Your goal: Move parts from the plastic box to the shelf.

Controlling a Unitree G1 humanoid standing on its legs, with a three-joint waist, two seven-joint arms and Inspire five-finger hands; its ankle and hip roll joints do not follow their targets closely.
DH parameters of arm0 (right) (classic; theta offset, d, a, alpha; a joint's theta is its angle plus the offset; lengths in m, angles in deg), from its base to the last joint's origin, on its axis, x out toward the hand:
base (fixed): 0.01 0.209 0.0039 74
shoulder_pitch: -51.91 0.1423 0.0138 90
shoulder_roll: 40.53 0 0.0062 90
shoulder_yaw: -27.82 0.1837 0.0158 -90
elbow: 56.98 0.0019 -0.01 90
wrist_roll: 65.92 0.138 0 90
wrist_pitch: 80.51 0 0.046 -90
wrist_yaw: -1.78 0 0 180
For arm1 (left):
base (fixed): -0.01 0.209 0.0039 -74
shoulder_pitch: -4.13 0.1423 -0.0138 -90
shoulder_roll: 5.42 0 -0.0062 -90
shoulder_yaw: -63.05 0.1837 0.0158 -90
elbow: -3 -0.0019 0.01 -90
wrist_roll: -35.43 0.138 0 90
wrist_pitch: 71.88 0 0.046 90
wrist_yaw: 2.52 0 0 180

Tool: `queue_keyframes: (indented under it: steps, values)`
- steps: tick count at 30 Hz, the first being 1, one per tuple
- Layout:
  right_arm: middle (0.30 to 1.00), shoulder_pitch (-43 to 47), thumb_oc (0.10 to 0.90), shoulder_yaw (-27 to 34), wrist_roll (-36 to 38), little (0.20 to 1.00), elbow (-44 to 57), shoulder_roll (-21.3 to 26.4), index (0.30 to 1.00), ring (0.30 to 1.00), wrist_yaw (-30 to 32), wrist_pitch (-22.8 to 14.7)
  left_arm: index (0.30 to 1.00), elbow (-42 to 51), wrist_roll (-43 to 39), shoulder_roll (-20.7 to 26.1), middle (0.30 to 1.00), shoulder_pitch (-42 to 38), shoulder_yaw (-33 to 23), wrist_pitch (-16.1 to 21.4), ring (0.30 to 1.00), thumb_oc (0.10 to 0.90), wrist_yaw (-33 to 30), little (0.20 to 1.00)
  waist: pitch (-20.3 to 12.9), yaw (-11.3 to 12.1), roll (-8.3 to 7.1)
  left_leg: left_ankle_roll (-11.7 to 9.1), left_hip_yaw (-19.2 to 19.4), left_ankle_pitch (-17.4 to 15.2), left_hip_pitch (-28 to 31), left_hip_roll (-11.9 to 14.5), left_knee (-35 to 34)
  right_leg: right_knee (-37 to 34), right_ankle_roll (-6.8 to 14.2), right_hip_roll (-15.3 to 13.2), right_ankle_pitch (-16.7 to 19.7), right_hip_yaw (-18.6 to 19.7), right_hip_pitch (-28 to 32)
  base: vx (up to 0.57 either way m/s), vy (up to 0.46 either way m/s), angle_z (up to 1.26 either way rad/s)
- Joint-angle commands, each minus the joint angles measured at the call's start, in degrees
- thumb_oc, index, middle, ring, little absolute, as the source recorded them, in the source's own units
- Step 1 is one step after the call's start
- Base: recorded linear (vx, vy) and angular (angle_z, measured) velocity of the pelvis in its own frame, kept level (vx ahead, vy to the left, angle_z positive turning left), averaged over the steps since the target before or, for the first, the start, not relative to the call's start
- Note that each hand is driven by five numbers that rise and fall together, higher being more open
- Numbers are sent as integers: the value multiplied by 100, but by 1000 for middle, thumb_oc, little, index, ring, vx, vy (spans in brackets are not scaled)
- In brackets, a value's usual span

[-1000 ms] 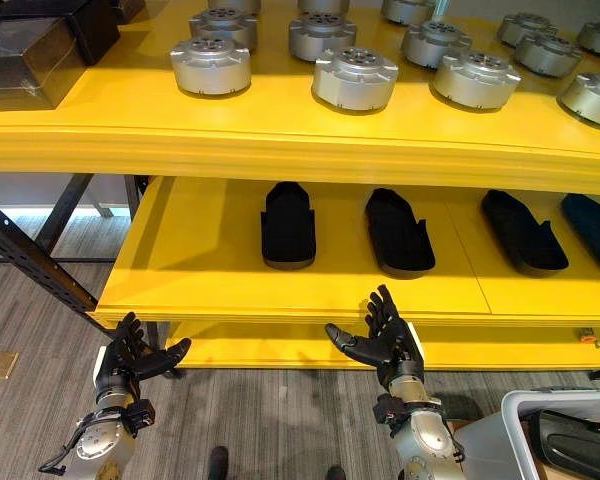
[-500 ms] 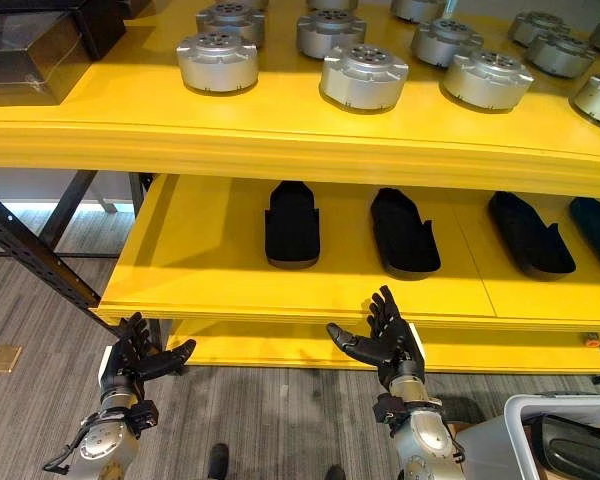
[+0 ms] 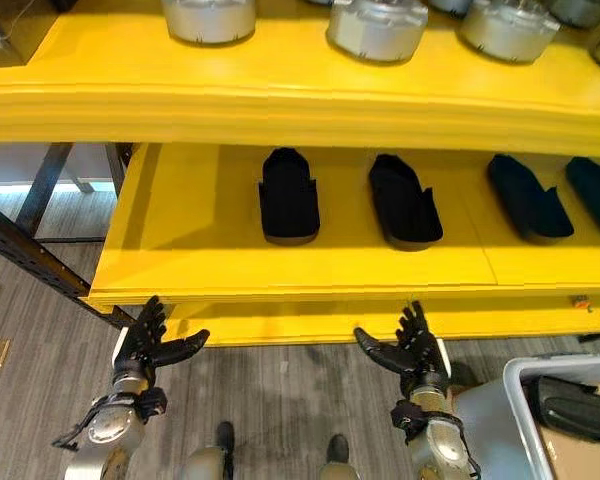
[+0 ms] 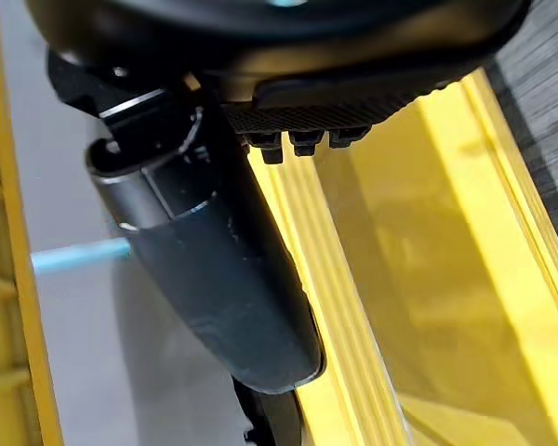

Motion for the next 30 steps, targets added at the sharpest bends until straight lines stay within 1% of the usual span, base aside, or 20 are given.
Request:
queue_keyframes:
  steps: [1, 2, 3, 4, 5, 6, 7, 8, 9, 10, 11, 14, 15, 17, 19, 21, 22, 23, 26, 30]
  values:
    - [1000, 409, 900, -179, 269, 1000, 510, 101, 1000, 1000, -77, -565, 1000, 661, 75, 469, 1000, -221, -424, 765, 1000, 900, -20, 1000, -46, 104, 5, -172, 82, -278, 546, 564, -550, -64, 477, -542, 1426, -477, -6, -144, 271, -79]
    - [1000, 413, 900, -179, 269, 1000, 510, 99, 1000, 1000, -77, -565, 1000, 659, 75, 470, 1000, -224, -426, 765, 1000, 900, -20, 1000, -55, 94, -13, -165, 85, -246, 540, 539, -577, -67, 481, -566, 1438, -475, -22, -130, 296, -84]
    - [1000, 421, 900, -218, 277, 1000, 520, 117, 1000, 1000, -88, -564, 1000, 658, 64, 465, 1000, -216, -448, 772, 1000, 900, -32, 1000, -6, 119, 39, -127, 214, -212, 636, 587, -669, 40, 462, -497, 1218, -644, 23, -132, 267, -99]
    - [1000, 463, 900, -294, 308, 1000, 503, 134, 1000, 1000, -110, -575, 1000, 653, 44, 450, 1000, -212, -477, 770, 1000, 900, -62, 1000, 10, 205, 81, -32, 453, -182, 712, 595, -765, 362, 409, -534, 940, -1142, 59, -138, 438, -106]
    - [1000, 486, 900, -355, 329, 1000, 474, 121, 1000, 1000, -134, -569, 1000, 662, 14, 423, 1000, -119, -527, 749, 1000, 900, -50, 1000, -1, 275, 145, 32, 722, -250, 934, 588, -976, 726, 364, -404, 400, -1367, 259, -101, 339, -131]
    - [1000, 481, 900, -358, 328, 1000, 477, 123, 1000, 1000, -132, -569, 1000, 663, 13, 421, 1000, -113, -528, 749, 1000, 900, -49, 1000, 22, 295, 139, 30, 745, -261, 983, 590, -991, 755, 366, -408, 375, -1339, 268, -53, 242, -131]
    - [1000, 485, 900, -387, 329, 1000, 450, 125, 1000, 1000, -152, -557, 1000, 684, -19, 401, 1000, -52, -563, 750, 1000, 900, -44, 1000, -10, 326, 146, 70, 899, -235, 1006, 568, -1060, 879, 307, -348, 225, -1429, 372, -90, 114, -147]
    - [1000, 513, 900, -439, 324, 1000, 389, 117, 1000, 1000, -170, -537, 1000, 735, -54, 376, 1000, 25, -589, 741, 1000, 900, -42, 1000, -28, 380, 132, 103, 1083, -209, 1055, 555, -1138, 1008, 266, -260, 76, -1430, 457, -146, 135, -131]
    - [1000, 538, 900, -486, 334, 1000, 357, 88, 1000, 1000, -192, -505, 1000, 789, -130, 335, 1000, 174, -664, 720, 1000, 900, -18, 1000, -78, 439, 106, 106, 1298, -174, 1085, 575, -1195, 974, 255, -142, -24, -1450, 581, -121, 55, -122]
    - [1000, 559, 900, -512, 361, 1000, 379, 81, 1000, 1000, -200, -495, 1000, 832, -141, 334, 1000, 250, -725, 707, 1000, 900, -17, 1000, -105, 477, 87, 92, 1410, -163, 1108, 597, -1221, 889, 268, -112, -22, -1484, 630, -73, 10, -97]
    - [1000, 555, 900, -517, 361, 1000, 382, 80, 1000, 1000, -199, -493, 1000, 838, -142, 335, 1000, 259, -730, 704, 1000, 900, -16, 1000, -104, 484, 85, 90, 1421, -162, 1119, 600, -1226, 878, 268, -108, -15, -1474, 634, -37, -44, -100]
    - [1000, 552, 900, -575, 397, 1000, 434, 81, 1000, 1000, -258, -455, 1000, 846, -192, 284, 1000, 484, -904, 670, 1000, 900, 11, 1000, -154, 577, -18, -17, 1735, -166, 1169, 726, -1130, 210, 338, -105, 102, -1723, 873, -21, -162, -113]
    - [1000, 466, 900, -523, 370, 1000, 438, 82, 1000, 1000, -288, -419, 1000, 768, -208, 174, 1000, 630, -1027, 680, 1000, 900, 56, 1000, -213, 463, -64, -176, 1888, -60, 1165, 995, -929, -297, 307, 159, -10, -1479, 998, 2, -253, -108]
    - [1000, 424, 900, -488, 413, 1000, 478, 92, 1000, 1000, -301, -403, 1000, 774, -256, 149, 1000, 697, -1055, 686, 1000, 900, 77, 1000, -242, 433, -50, -215, 1945, -44, 1205, 1062, -943, -423, 297, 208, 20, -1483, 1026, 17, -159, -57]
    - [1000, 331, 900, -412, 439, 1000, 449, 95, 1000, 1000, -327, -388, 1000, 732, -242, 105, 1000, 805, -1064, 669, 1000, 900, 143, 1000, -294, 331, -34, -288, 2086, 61, 1319, 1163, -1071, -659, 278, 339, 13, -1374, 1094, 10, -118, -49]
    - [1000, 288, 900, -359, 427, 1000, 406, 93, 1000, 1000, -316, -371, 1000, 666, -253, 34, 1000, 883, -1082, 640, 1000, 900, 171, 1000, -345, 249, -10, -391, 2206, 218, 1410, 1300, -1206, -839, 246, 480, -104, -1282, 1115, 6, -151, -34]
    - [1000, 270, 900, -343, 363, 1000, 437, 138, 1000, 1000, -340, -361, 1000, 636, -277, -37, 1000, 974, -1114, 629, 1000, 900, 237, 1000, -375, 206, 6, -470, 2253, 326, 1485, 1394, -1292, -892, 188, 602, -206, -1175, 1102, 3, -130, -47]
    - [1000, 267, 900, -345, 361, 1000, 440, 141, 1000, 1000, -339, -359, 1000, 635, -277, -41, 1000, 977, -1116, 631, 1000, 900, 240, 1000, -375, 210, 10, -477, 2259, 335, 1495, 1400, -1301, -889, 182, 608, -210, -1169, 1102, 12, -116, -59]
    - [1000, 224, 900, -271, 346, 1000, 460, 194, 1000, 1000, -345, -363, 1000, 602, -272, -114, 1000, 1057, -1110, 621, 1000, 900, 308, 1000, -380, 110, 57, -568, 2341, 443, 1655, 1519, -1402, -816, 111, 722, -345, -1060, 1096, 30, -103, -26]
    - [1000, 108, 900, -160, 409, 1000, 508, 187, 1000, 1000, -342, -373, 1000, 564, -251, -135, 1000, 1061, -1024, 570, 1000, 900, 405, 1000, -380, -1, 184, -691, 2390, 608, 1809, 1682, -1505, -740, -3, 870, -524, -1011, 1116, 44, -109, -19]
